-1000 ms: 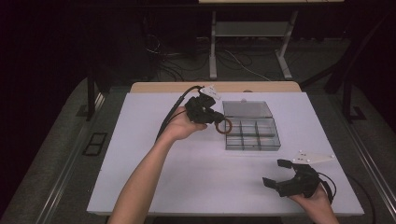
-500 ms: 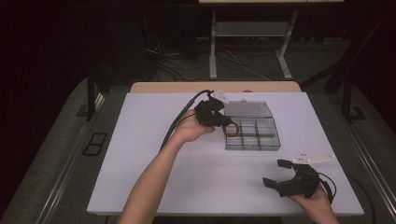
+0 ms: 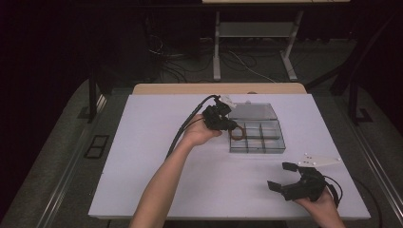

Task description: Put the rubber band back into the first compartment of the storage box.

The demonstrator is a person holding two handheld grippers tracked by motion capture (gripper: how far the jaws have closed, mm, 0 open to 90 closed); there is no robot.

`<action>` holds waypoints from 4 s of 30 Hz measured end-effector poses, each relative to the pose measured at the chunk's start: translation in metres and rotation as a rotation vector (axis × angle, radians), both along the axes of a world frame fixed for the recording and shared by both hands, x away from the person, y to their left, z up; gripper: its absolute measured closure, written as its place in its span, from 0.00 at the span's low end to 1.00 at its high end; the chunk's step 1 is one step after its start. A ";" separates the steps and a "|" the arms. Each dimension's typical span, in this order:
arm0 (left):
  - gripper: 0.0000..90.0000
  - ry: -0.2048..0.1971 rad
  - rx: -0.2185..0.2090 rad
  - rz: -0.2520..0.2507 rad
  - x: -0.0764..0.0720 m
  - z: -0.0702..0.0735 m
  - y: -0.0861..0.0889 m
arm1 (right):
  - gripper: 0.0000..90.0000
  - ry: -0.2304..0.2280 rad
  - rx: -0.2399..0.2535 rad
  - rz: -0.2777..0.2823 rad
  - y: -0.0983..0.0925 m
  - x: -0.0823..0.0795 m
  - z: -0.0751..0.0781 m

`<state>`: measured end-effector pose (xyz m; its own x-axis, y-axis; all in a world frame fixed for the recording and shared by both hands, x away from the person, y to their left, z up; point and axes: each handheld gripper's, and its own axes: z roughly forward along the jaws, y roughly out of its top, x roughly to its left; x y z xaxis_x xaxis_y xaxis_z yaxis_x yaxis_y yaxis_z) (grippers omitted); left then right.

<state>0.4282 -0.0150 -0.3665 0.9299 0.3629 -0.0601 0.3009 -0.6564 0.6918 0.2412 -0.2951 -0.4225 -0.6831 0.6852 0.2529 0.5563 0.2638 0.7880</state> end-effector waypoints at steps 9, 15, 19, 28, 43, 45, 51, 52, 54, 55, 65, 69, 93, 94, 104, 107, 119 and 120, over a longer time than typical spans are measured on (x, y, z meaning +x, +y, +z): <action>0.93 0.024 0.011 0.010 0.006 -0.017 -0.009 | 0.01 -0.001 -0.002 0.004 0.000 0.000 0.000; 0.93 0.053 0.002 0.027 0.009 -0.030 -0.014 | 0.01 -0.001 0.000 0.007 -0.001 0.000 0.000; 0.93 0.063 0.014 0.011 0.010 -0.035 -0.014 | 0.01 0.004 0.002 0.004 -0.001 0.000 0.000; 0.71 0.099 -0.037 0.011 0.009 -0.035 -0.013 | 0.01 -0.001 -0.002 0.009 0.000 0.000 0.000; 0.45 0.036 -0.105 0.004 -0.004 -0.006 0.000 | 0.01 0.003 -0.002 0.008 0.002 0.001 -0.001; 0.43 0.034 -0.110 -0.004 -0.006 -0.004 0.002 | 0.01 0.003 -0.004 0.008 0.002 0.001 -0.001; 0.32 0.030 -0.106 -0.021 -0.013 0.003 0.009 | 0.01 0.003 -0.003 0.009 0.002 0.001 -0.001; 0.30 0.015 -0.106 -0.025 -0.013 0.004 0.011 | 0.01 0.004 -0.003 0.008 0.002 0.001 -0.001; 0.26 0.031 -0.121 -0.007 -0.017 0.007 0.015 | 0.01 0.003 -0.004 0.008 0.002 0.001 -0.001; 0.25 0.030 -0.126 -0.003 -0.018 0.008 0.016 | 0.01 0.006 -0.004 0.008 0.002 0.001 -0.001; 0.11 0.005 -0.141 0.023 -0.029 0.017 0.040 | 0.01 0.004 -0.008 0.011 0.003 0.001 -0.001; 0.07 0.005 -0.168 0.050 -0.035 0.018 0.051 | 0.01 0.004 -0.008 0.011 0.003 0.001 -0.001; 0.00 -0.015 -0.203 0.170 -0.069 0.000 0.118 | 0.01 0.007 -0.014 0.012 0.006 0.001 -0.002; 0.00 -0.019 -0.205 0.176 -0.072 -0.002 0.120 | 0.01 0.011 -0.013 0.010 0.005 0.001 -0.001; 0.00 -0.025 -0.232 0.222 -0.099 -0.015 0.147 | 0.01 0.009 -0.013 0.006 0.005 0.002 -0.001; 0.00 -0.029 -0.247 0.241 -0.108 -0.018 0.153 | 0.01 0.007 -0.014 0.007 0.006 0.002 -0.001; 0.00 -0.010 -0.287 0.316 -0.136 -0.044 0.175 | 0.01 0.007 -0.015 0.007 0.007 0.001 -0.002; 0.00 -0.008 -0.288 0.323 -0.139 -0.047 0.175 | 0.01 0.007 -0.014 0.007 0.007 0.001 -0.002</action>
<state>0.2896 0.1603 -0.4137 0.7723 0.6047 -0.1947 0.4529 -0.3091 0.8363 0.2426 -0.2885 -0.4241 -0.6858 0.6842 0.2480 0.5601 0.2787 0.7801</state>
